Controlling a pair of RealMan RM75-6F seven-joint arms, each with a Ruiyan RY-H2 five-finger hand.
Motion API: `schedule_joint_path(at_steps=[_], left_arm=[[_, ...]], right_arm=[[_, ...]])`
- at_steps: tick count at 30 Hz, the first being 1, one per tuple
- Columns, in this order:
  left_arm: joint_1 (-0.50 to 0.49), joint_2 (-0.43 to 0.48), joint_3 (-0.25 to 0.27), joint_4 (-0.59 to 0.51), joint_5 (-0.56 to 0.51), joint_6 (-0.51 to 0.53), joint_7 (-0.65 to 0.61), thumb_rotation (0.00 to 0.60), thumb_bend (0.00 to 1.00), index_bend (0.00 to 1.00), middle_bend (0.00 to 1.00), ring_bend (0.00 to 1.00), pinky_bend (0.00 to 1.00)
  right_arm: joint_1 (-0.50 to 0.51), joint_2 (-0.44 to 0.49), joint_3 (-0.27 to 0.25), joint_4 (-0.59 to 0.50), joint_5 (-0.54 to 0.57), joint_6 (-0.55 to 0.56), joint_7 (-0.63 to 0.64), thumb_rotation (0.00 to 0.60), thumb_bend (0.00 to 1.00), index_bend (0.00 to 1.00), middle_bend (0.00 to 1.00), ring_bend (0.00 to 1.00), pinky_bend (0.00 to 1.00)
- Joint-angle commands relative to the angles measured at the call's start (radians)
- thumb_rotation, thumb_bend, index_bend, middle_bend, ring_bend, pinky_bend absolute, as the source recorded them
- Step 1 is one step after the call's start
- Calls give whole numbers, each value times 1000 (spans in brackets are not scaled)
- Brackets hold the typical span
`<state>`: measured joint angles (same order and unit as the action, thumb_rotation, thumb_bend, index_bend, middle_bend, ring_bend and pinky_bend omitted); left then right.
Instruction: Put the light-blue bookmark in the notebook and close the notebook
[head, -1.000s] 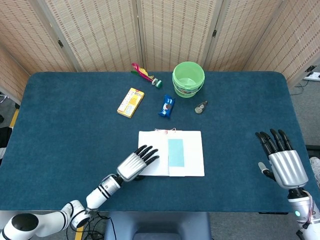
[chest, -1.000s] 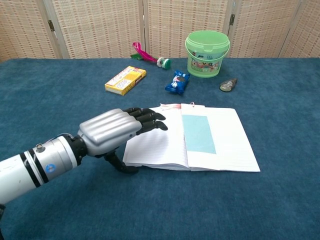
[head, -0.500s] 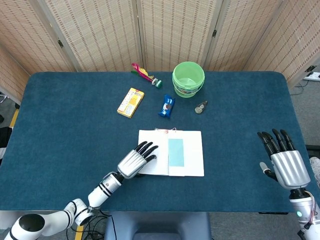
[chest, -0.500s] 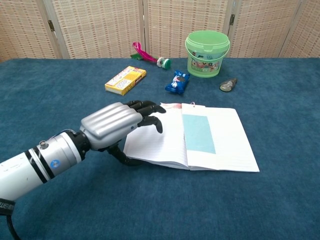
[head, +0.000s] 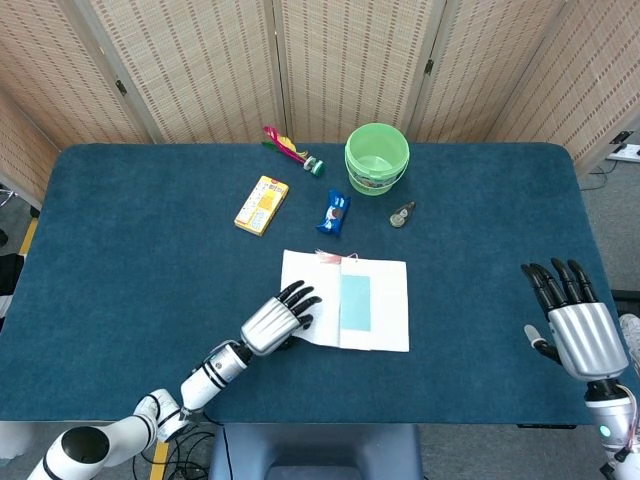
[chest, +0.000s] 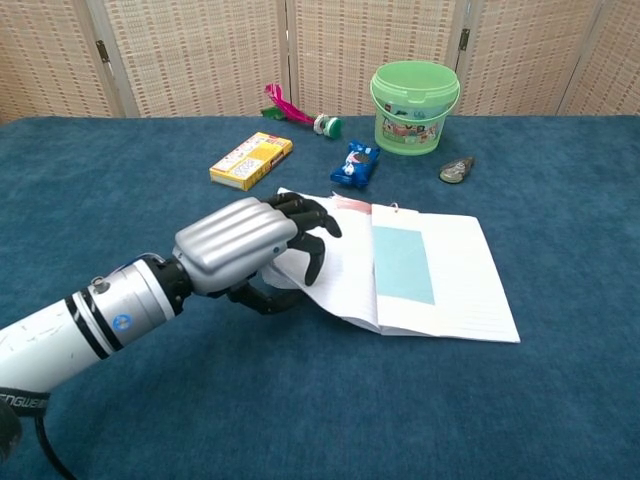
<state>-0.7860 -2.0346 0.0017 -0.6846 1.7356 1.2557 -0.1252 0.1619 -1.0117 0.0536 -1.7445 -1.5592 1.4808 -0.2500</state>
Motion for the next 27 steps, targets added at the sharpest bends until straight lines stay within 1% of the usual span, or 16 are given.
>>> schedule_joint_path(at_steps=[1, 5, 10, 14, 20, 24, 27], left_arm=[[-5, -1, 4, -2, 3, 2, -3, 600, 476, 582, 247, 151, 138], [-10, 2, 8, -12, 1, -3, 6, 600, 488, 603, 252, 151, 139], [-7, 16, 5, -27, -6, 10, 4, 600, 531, 658, 268, 151, 138], [15, 61, 12, -49, -7, 44, 7, 600, 531, 674, 268, 151, 138], [61, 149, 46, -96, 8, 97, 31, 600, 532, 696, 270, 152, 139], [80, 209, 81, -137, 45, 133, 83, 600, 533, 701, 271, 152, 138], [73, 236, 98, -168, 82, 151, 134, 600, 533, 701, 271, 152, 138]], right_arm=[[-2, 1, 1, 1, -1, 1, 4, 600, 201, 0, 125, 0, 0], [-2, 1, 3, 3, -5, -1, 9, 600, 202, 0, 125, 0, 0], [0, 0, 5, 6, -13, -2, 11, 600, 201, 0, 125, 0, 0], [6, 0, 9, 6, -21, -6, 12, 600, 201, 0, 125, 0, 0], [13, -5, 11, 2, -37, -10, 8, 600, 201, 0, 125, 0, 0], [13, -10, 10, 1, -45, -10, 6, 600, 201, 0, 125, 0, 0], [10, -12, 8, 1, -48, -7, 4, 600, 200, 0, 125, 0, 0]])
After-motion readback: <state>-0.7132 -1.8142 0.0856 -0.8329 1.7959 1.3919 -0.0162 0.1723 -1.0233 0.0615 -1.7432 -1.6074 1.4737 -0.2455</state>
